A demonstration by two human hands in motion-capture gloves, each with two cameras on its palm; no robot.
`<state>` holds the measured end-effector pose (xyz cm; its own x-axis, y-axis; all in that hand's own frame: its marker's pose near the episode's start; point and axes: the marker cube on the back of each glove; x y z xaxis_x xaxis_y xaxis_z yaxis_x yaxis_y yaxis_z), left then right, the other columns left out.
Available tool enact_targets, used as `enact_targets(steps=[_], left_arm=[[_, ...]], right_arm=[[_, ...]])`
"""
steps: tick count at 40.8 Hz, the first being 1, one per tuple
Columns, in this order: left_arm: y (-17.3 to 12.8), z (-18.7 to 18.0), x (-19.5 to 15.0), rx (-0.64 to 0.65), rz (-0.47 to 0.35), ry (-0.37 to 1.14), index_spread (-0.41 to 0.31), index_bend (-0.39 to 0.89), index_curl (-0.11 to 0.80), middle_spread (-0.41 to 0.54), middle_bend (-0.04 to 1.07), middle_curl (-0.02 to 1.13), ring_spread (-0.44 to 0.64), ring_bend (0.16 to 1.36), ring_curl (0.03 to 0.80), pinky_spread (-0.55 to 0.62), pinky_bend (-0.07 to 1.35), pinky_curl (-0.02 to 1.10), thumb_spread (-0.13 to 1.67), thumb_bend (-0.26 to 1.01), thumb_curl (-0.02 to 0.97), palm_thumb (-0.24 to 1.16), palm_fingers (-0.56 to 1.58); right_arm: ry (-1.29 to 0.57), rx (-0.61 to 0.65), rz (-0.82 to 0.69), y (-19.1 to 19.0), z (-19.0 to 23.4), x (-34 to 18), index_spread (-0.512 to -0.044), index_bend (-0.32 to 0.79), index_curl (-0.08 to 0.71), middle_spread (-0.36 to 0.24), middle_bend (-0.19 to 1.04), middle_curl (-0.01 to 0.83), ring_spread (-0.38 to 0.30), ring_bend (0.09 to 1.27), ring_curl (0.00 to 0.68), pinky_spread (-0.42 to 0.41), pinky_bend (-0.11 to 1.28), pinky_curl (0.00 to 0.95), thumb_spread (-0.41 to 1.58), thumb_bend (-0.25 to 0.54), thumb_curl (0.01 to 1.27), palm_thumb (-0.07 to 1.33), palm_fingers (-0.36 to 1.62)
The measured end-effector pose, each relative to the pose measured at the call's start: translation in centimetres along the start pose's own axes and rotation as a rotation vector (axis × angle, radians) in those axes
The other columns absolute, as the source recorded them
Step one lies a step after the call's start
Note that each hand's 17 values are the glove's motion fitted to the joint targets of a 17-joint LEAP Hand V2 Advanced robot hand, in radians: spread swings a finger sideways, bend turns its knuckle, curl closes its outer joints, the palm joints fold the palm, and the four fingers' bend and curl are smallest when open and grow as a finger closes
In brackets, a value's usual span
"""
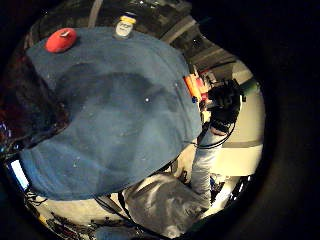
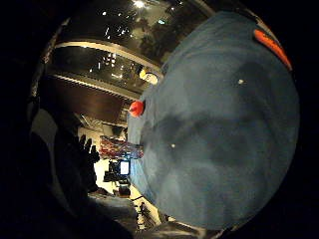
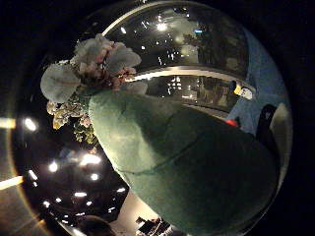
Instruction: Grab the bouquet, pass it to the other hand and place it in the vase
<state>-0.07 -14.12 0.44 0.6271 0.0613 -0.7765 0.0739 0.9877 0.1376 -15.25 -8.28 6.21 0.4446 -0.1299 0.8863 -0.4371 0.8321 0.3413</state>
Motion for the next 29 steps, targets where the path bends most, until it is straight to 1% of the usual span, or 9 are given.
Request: enact_targets(steps=[4, 7, 10, 15, 20, 21, 23, 25, 29], left_arm=[[-0.7, 1.2, 1.2, 0.014, 0.027, 0.032, 0.104, 0.12, 0.214, 0.295, 0.19, 0.33, 0.27, 0.71, 0.297, 0.25, 0.55, 0.35, 1.04, -0.01, 0.299, 0.19, 0.15], [-0.9, 2.0, 2.6, 0.032, 0.047, 0.068, 0.105, 0.12, 0.214, 0.296, 0.19, 0.33, 0.27, 0.71, 0.297, 0.25, 0.55, 0.35, 1.04, -0.02, 0.301, 0.20, 0.15], [-1.2, 2.7, 4.2, 0.062, 0.070, 0.127, 0.105, 0.12, 0.216, 0.291, 0.19, 0.34, 0.27, 0.70, 0.296, 0.26, 0.54, 0.35, 1.04, -0.02, 0.304, 0.22, 0.15], [-1.7, 3.6, 6.3, 0.126, 0.091, 0.196, 0.098, 0.14, 0.224, 0.289, 0.20, 0.34, 0.27, 0.69, 0.293, 0.26, 0.52, 0.34, 1.03, -0.01, 0.311, 0.25, 0.16], [-2.3, 4.4, 7.8, 0.156, 0.128, 0.202, 0.079, 0.14, 0.230, 0.245, 0.23, 0.35, 0.24, 0.68, 0.289, 0.24, 0.48, 0.33, 1.02, -0.01, 0.318, 0.29, 0.22], [-2.3, 4.5, 8.0, 0.156, 0.134, 0.203, 0.090, 0.12, 0.227, 0.255, 0.22, 0.35, 0.25, 0.68, 0.287, 0.25, 0.49, 0.34, 1.02, -0.02, 0.316, 0.28, 0.19], [-2.3, 4.8, 8.6, 0.158, 0.148, 0.208, 0.056, 0.14, 0.235, 0.225, 0.23, 0.36, 0.23, 0.68, 0.290, 0.23, 0.47, 0.33, 1.02, -0.01, 0.322, 0.31, 0.25], [-2.3, 4.9, 9.1, 0.168, 0.163, 0.216, 0.044, 0.14, 0.238, 0.208, 0.24, 0.36, 0.21, 0.67, 0.286, 0.22, 0.46, 0.33, 1.02, -0.01, 0.323, 0.32, 0.27], [-2.4, 4.9, 9.9, 0.223, 0.189, 0.236, 0.030, 0.13, 0.241, 0.167, 0.25, 0.37, 0.19, 0.66, 0.289, 0.20, 0.45, 0.33, 1.01, -0.02, 0.327, 0.34, 0.30]], right_arm=[[-0.014, -0.008, -0.062, 0.4, 1.2, -0.5, -0.205, 0.56, 0.610, -0.138, 0.86, 0.654, -0.178, 1.03, 0.585, -0.216, 0.78, 0.552, 0.83, -0.011, 0.54, 1.01, 1.39], [-0.027, -0.026, -0.069, 1.1, 2.1, -0.9, -0.206, 0.56, 0.616, -0.138, 0.86, 0.653, -0.177, 1.03, 0.584, -0.215, 0.78, 0.552, 0.81, -0.016, 0.56, 1.01, 1.38], [-0.029, -0.031, -0.060, 1.9, 3.0, -1.1, -0.207, 0.56, 0.623, -0.137, 0.86, 0.651, -0.176, 1.03, 0.581, -0.215, 0.78, 0.552, 0.79, -0.016, 0.58, 1.01, 1.38], [-0.049, -0.037, -0.136, 2.8, 4.4, -1.9, -0.202, 0.56, 0.633, -0.137, 0.86, 0.650, -0.176, 1.03, 0.578, -0.214, 0.78, 0.552, 0.76, -0.017, 0.61, 1.02, 1.38], [-0.024, -0.033, -0.132, 3.3, 5.4, -1.9, -0.202, 0.57, 0.643, -0.136, 0.86, 0.648, -0.175, 1.03, 0.576, -0.214, 0.78, 0.552, 0.73, -0.021, 0.63, 1.01, 1.38], [-0.031, -0.045, -0.130, 3.5, 5.6, -2.0, -0.201, 0.56, 0.642, -0.136, 0.87, 0.648, -0.175, 1.04, 0.575, -0.213, 0.78, 0.552, 0.73, -0.019, 0.64, 1.01, 1.38], [-0.041, -0.064, -0.136, 4.0, 6.0, -2.2, -0.202, 0.56, 0.646, -0.136, 0.87, 0.648, -0.175, 1.04, 0.575, -0.213, 0.78, 0.552, 0.72, -0.021, 0.65, 1.01, 1.38], [-0.036, -0.068, -0.148, 4.4, 6.4, -2.3, -0.202, 0.56, 0.649, -0.136, 0.87, 0.647, -0.175, 1.04, 0.576, -0.213, 0.78, 0.552, 0.72, -0.023, 0.65, 1.01, 1.38], [-0.081, -0.103, -0.233, 4.8, 7.4, -1.9, -0.201, 0.55, 0.652, -0.136, 0.87, 0.647, -0.175, 1.04, 0.575, -0.214, 0.79, 0.554, 0.72, -0.019, 0.67, 1.01, 1.38]])
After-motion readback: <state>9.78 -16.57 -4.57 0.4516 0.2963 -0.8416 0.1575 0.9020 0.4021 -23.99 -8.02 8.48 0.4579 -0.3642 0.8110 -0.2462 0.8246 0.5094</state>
